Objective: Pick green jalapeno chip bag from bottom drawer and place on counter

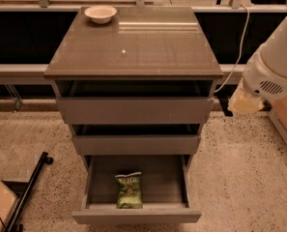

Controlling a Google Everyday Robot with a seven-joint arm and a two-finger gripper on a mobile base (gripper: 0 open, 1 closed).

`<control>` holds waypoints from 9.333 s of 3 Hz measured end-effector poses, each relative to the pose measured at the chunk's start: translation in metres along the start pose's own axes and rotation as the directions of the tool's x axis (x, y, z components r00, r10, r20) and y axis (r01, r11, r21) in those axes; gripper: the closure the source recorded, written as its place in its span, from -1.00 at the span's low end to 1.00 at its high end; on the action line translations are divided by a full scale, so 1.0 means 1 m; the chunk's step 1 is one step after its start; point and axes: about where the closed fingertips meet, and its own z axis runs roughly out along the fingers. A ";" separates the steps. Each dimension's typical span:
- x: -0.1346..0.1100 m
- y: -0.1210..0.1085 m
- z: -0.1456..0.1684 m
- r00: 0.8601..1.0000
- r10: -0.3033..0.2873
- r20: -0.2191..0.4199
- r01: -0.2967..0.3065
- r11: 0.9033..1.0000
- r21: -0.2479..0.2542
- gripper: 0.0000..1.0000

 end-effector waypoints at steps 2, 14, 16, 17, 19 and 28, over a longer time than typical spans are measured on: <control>0.049 0.008 0.125 0.921 0.339 -0.190 -0.352 0.935 -0.036 0.92; -0.069 0.041 0.534 0.180 0.932 -0.315 -0.979 0.140 -0.147 -1.00; -0.118 0.095 0.626 0.201 0.901 -0.384 -0.969 0.125 -0.213 -1.00; -0.126 0.137 0.679 0.188 0.864 -0.467 -0.973 0.097 -0.211 -1.00; -0.141 0.148 0.705 0.194 0.868 -0.457 -0.976 0.124 -0.178 -1.00; -0.160 0.167 0.657 0.251 0.877 -0.409 -0.847 -0.006 -0.532 1.00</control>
Offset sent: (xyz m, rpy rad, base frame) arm 0.0033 -0.0384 -0.2102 0.0467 0.3179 -0.9465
